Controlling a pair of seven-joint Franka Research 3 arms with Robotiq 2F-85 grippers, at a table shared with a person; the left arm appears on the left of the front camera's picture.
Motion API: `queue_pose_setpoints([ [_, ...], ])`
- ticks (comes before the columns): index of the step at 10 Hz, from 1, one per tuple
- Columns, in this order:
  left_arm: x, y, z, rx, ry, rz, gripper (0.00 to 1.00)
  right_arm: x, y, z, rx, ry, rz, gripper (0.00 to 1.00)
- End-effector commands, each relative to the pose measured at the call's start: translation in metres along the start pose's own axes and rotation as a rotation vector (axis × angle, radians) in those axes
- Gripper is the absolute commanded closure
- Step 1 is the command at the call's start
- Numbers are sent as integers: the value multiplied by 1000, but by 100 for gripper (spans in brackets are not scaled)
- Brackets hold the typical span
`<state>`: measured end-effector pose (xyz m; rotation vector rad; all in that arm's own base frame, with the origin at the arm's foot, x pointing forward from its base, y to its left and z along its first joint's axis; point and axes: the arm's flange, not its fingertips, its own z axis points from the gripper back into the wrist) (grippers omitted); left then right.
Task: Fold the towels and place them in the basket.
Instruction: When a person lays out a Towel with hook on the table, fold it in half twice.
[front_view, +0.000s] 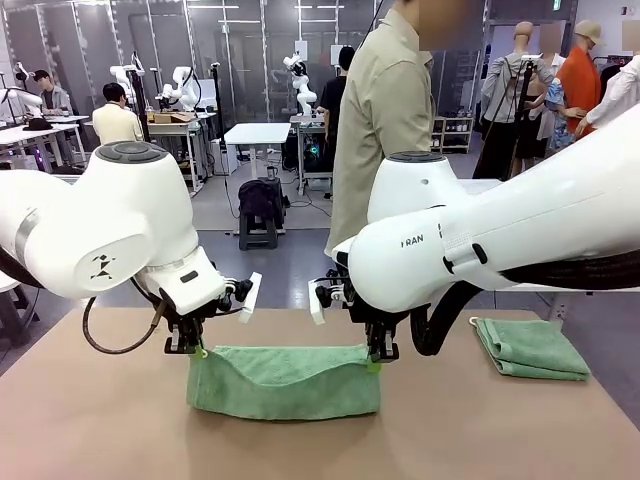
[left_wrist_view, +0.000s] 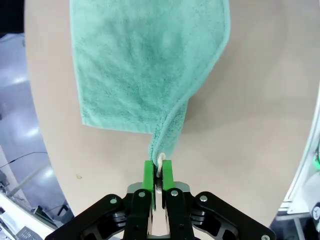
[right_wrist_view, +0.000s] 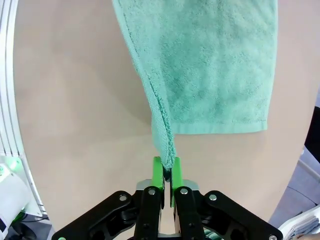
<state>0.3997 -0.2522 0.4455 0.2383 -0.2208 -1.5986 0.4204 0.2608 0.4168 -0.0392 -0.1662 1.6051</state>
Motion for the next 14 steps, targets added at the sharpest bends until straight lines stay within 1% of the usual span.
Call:
queue_pose_setpoints([
  [1,-8,24,2,-42,-27,-6,92,-6,-21,4,23,-24,18,92],
  [3,-9,38,6,-52,-37,-2,92,-5,-30,11,22,-18,24,92],
  [6,-15,66,13,-91,-66,2,92,-8,-55,21,46,-64,40,92],
  [9,-24,96,14,-111,-83,35,92,-15,-80,26,72,-85,29,92],
  [10,-27,100,15,-124,-84,47,92,-17,-83,28,83,-87,18,92],
  [11,-21,82,12,-75,-64,43,92,-10,-68,24,40,-66,13,92],
  [14,-21,82,12,-75,-64,43,92,-10,-68,24,40,-66,13,92],
])
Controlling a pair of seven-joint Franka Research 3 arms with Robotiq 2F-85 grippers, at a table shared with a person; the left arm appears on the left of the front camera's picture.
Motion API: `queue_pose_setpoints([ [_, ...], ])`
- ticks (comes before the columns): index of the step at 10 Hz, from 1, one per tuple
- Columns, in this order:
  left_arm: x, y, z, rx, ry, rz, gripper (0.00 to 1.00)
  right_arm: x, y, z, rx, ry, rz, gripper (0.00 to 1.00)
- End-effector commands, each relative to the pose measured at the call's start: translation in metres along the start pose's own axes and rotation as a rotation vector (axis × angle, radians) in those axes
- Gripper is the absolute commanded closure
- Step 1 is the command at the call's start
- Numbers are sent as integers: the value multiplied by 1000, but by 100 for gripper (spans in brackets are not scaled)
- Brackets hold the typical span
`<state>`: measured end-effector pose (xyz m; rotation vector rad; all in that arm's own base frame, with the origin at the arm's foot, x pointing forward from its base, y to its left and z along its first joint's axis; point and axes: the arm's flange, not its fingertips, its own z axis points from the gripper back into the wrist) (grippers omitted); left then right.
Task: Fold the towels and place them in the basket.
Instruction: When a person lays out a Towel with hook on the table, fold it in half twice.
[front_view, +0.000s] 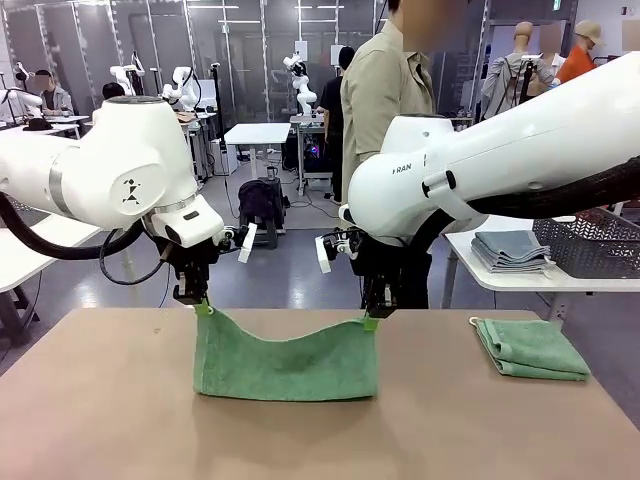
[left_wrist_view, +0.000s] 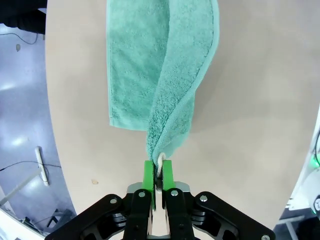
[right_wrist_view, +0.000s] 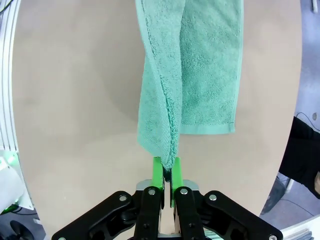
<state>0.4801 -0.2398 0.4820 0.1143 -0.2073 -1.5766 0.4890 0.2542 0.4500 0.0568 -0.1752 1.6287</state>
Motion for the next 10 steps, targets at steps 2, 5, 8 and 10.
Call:
queue_pose_setpoints([
  [2,-5,-4,0,10,3,6,92,-3,4,0,-15,2,-4,92],
  [5,-5,-4,0,10,3,6,92,-3,4,0,-15,2,-4,92],
  [8,-9,10,-4,17,13,27,92,-6,-8,-5,-9,-2,-13,92],
  [10,-20,24,-14,-3,9,51,92,-13,-23,-17,23,-15,-24,92],
])
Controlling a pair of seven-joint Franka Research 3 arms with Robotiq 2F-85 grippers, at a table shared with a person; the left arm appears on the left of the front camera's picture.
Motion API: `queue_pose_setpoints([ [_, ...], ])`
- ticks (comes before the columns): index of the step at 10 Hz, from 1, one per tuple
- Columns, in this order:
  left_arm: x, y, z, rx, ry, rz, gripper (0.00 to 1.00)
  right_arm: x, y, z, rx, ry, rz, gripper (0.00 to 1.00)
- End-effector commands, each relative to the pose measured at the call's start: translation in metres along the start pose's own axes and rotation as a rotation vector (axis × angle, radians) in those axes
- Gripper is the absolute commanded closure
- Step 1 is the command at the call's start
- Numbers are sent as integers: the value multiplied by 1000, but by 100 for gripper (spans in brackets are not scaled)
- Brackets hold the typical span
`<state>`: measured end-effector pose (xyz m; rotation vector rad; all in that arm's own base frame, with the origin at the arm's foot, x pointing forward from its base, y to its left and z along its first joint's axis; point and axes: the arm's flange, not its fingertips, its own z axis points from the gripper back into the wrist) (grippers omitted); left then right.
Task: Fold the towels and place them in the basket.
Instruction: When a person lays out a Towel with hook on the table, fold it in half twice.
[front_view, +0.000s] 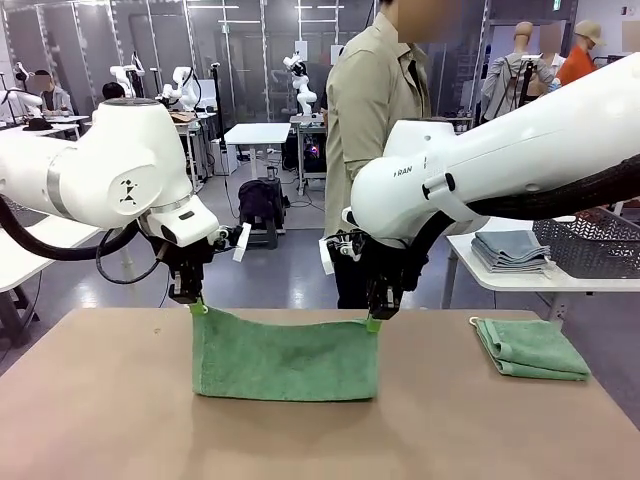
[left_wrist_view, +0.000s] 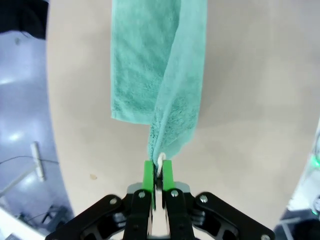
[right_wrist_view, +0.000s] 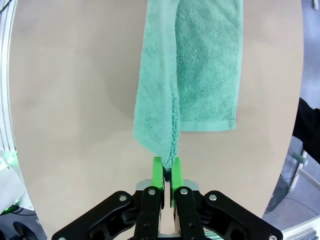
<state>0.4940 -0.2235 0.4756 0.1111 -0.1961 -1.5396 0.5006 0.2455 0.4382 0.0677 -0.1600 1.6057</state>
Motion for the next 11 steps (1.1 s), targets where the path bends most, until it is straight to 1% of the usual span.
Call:
queue_pose_setpoints([
  [1,-8,19,-11,-18,-4,20,92,-6,-20,-12,22,-26,-6,92],
  [5,-22,45,-49,-71,-2,25,92,-21,-45,-44,58,-50,-3,92],
  [7,-26,59,-70,-72,8,-1,92,-26,-56,-59,51,-50,16,92],
  [10,-31,73,-96,-94,27,-10,92,-35,-67,-74,67,-63,10,92],
  [11,-32,77,-105,-100,30,-24,92,-38,-70,-79,49,-57,21,92],
])
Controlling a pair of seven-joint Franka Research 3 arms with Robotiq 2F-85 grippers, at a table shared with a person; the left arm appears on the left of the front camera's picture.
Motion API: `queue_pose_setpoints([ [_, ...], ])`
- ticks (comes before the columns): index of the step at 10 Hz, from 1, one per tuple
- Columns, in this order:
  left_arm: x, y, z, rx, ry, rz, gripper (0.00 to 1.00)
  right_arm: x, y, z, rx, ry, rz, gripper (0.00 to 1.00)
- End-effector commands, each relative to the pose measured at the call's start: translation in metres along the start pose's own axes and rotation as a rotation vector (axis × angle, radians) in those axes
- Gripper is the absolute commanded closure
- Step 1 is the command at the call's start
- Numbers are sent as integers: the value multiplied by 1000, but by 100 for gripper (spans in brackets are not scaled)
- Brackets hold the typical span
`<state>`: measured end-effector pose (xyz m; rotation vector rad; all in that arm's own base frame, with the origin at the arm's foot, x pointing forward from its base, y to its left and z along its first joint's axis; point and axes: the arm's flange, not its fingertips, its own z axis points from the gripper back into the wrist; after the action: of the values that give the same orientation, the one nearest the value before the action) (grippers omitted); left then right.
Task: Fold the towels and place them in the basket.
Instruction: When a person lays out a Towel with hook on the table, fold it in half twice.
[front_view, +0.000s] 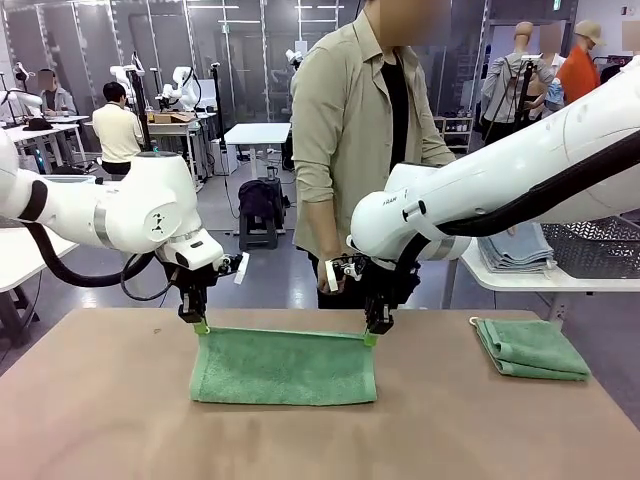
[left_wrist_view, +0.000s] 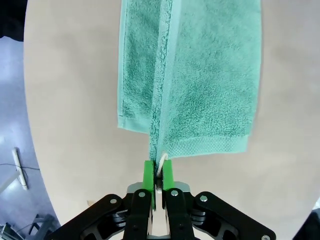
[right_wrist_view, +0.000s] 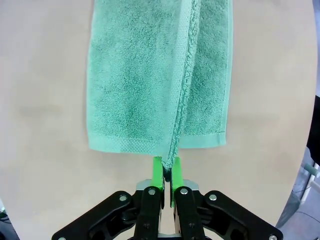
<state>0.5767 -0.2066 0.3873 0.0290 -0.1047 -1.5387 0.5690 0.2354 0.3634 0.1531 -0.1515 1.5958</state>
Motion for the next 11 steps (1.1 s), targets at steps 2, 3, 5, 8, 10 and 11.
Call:
queue_pose_setpoints([
  [2,-15,22,-17,2,26,-39,92,-20,-17,-13,1,-12,37,92],
  [3,-16,27,-24,-2,30,-36,92,-22,-21,-16,3,-15,37,92],
  [5,-19,35,-31,-1,33,-46,92,-27,-26,-18,-4,-4,34,92],
  [8,-11,23,-18,8,28,-60,61,-18,-18,-13,9,-12,15,65],
  [10,-1,11,0,35,49,-60,42,-5,-3,3,5,18,0,45],
  [11,3,1,11,57,59,-66,50,3,9,13,-6,40,6,36],
])
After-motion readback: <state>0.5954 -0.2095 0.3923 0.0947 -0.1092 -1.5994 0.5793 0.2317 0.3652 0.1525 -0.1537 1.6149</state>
